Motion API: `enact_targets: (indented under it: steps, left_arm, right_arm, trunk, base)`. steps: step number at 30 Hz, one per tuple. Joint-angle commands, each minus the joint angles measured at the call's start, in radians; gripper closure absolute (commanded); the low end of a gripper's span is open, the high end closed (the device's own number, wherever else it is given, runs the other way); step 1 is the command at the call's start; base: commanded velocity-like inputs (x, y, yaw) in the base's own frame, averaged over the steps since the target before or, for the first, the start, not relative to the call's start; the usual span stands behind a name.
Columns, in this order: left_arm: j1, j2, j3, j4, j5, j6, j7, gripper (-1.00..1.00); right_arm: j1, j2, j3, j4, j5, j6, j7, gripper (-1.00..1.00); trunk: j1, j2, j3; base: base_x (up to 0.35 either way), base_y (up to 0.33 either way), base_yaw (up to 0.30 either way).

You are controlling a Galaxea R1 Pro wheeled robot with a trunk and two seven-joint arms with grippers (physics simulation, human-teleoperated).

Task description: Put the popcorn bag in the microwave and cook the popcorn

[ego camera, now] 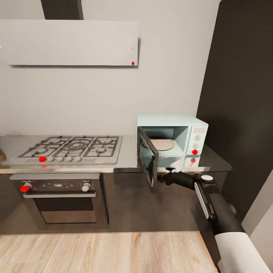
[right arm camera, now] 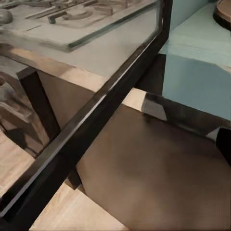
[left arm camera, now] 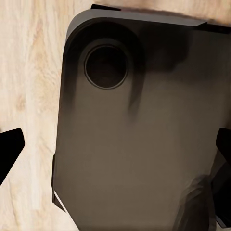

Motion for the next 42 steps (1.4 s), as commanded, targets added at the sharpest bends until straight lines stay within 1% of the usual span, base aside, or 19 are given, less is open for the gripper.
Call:
enact_targets:
  steps: [1,5,10,20,34,37,39,40,42]
  left_arm:
    - [0.000,0.000,0.002,0.000,0.007,-0.002,0.000,-1.00]
    - [-0.001,0.000,0.002,0.000,0.007,-0.002,0.000,-1.00]
    - [-0.001,0.000,0.002,0.000,0.007,-0.002,0.000,-1.00]
    - [0.000,0.000,0.001,0.000,0.007,-0.002,-0.001,-1.00]
    - [-0.001,0.000,0.002,0.000,0.007,-0.002,0.000,-1.00]
    - [0.000,0.000,0.002,0.000,0.007,-0.002,0.000,-1.00]
    - [-0.001,0.000,0.002,0.000,0.007,-0.002,0.000,-1.00]
    - [-0.001,0.000,0.002,0.000,0.007,-0.002,0.000,-1.00]
    - [-0.001,0.000,0.002,0.000,0.007,-0.002,0.000,-1.00]
  right_arm:
    - [-0.001,0.000,-0.001,-0.001,0.008,0.005,0.009,-1.00]
    - [-0.001,0.000,-0.001,-0.002,0.008,0.005,0.007,-1.00]
    - [-0.001,0.003,-0.001,-0.002,0.008,0.006,0.002,-1.00]
    - [-0.001,0.002,-0.003,-0.005,0.009,0.005,0.001,-1.00]
    - [-0.001,-0.002,-0.010,-0.002,0.008,0.003,0.001,-1.00]
    - [-0.001,-0.004,-0.044,0.003,0.006,0.001,-0.053,-1.00]
    - [-0.001,-0.008,-0.071,0.020,0.005,0.000,-0.111,-1.00]
    - [-0.001,-0.019,-0.082,0.044,0.005,-0.004,-0.140,-1.00]
    - [-0.001,-0.052,-0.090,0.104,0.004,-0.008,-0.192,-1.00]
  trunk:
    - [0.000,-0.001,-0.001]
    - [0.000,-0.001,-0.001]
    - [0.000,-0.001,-0.001]
    - [0.000,-0.001,-0.001]
    - [0.000,-0.001,-0.001]
    - [0.000,-0.001,-0.001]
    - [0.000,-0.001,-0.001]
    - [0.000,-0.001,-0.001]
    - [0.000,-0.001,-0.001]
  base:
    - [-0.228,0.243,0.000]
    - [-0.105,0.223,0.000]
    - [0.004,0.051,0.000]
    - [0.167,0.181,0.000]
    - [0.002,0.005,0.000]
    - [0.000,0.000,0.000]
    - [0.000,0.000,0.000]
    - [0.000,0.000,0.000]
    - [0.000,0.000,0.000]
